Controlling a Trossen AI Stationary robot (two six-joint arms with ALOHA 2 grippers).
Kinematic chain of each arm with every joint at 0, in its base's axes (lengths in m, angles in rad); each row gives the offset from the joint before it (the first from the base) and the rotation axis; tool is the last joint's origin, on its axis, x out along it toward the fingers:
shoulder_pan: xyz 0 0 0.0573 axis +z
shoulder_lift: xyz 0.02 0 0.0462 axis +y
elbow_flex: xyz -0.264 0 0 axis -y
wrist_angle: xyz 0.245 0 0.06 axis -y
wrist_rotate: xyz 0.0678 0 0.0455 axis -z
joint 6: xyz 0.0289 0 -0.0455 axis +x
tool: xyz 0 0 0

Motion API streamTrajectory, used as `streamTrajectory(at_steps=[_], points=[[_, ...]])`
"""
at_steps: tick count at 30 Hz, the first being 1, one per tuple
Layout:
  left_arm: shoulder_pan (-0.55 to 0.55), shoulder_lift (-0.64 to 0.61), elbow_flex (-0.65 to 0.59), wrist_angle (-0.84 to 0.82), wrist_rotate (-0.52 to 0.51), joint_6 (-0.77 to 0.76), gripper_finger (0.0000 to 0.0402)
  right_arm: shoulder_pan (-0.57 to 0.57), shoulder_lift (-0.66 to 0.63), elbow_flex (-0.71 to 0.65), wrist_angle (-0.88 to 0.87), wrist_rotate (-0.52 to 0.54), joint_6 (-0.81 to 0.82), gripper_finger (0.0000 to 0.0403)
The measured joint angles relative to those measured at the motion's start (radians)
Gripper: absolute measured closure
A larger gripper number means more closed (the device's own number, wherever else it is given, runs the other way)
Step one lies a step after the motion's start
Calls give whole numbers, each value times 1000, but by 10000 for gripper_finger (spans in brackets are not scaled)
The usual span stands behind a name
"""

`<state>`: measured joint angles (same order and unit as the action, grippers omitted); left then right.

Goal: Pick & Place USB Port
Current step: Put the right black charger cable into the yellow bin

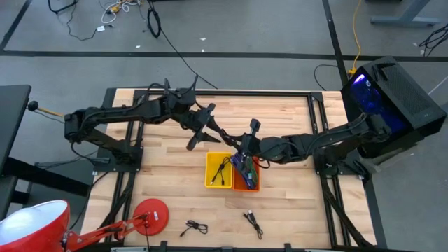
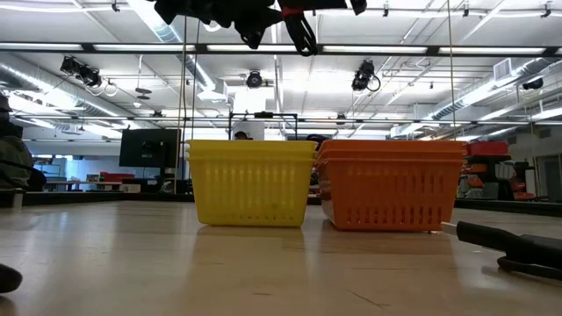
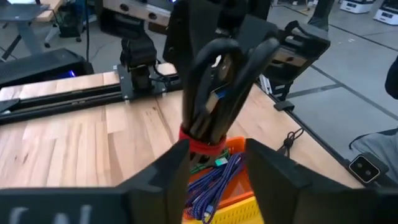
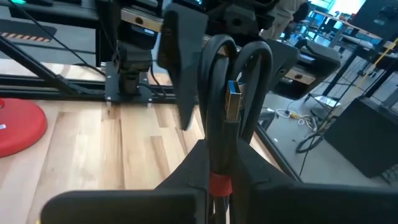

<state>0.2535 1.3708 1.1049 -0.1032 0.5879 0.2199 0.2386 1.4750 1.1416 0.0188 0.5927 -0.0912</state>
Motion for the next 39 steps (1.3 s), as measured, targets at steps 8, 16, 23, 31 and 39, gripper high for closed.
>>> streamTrajectory(at_steps=[8,16,23,31,39], points=[[-48,24,0,123,-53,-20,196,0,-1,1,48,-14,-17,377],[-76,26,0,226,-80,-26,213,0,-2,1,41,-56,-4,377],[-86,25,0,212,-118,-18,321,0,-2,1,29,-50,5,377],[-102,24,0,198,-222,3,336,-2,-2,1,0,-15,11,363],[-68,27,0,134,-301,-39,336,0,-1,2,-178,-1,128,321]])
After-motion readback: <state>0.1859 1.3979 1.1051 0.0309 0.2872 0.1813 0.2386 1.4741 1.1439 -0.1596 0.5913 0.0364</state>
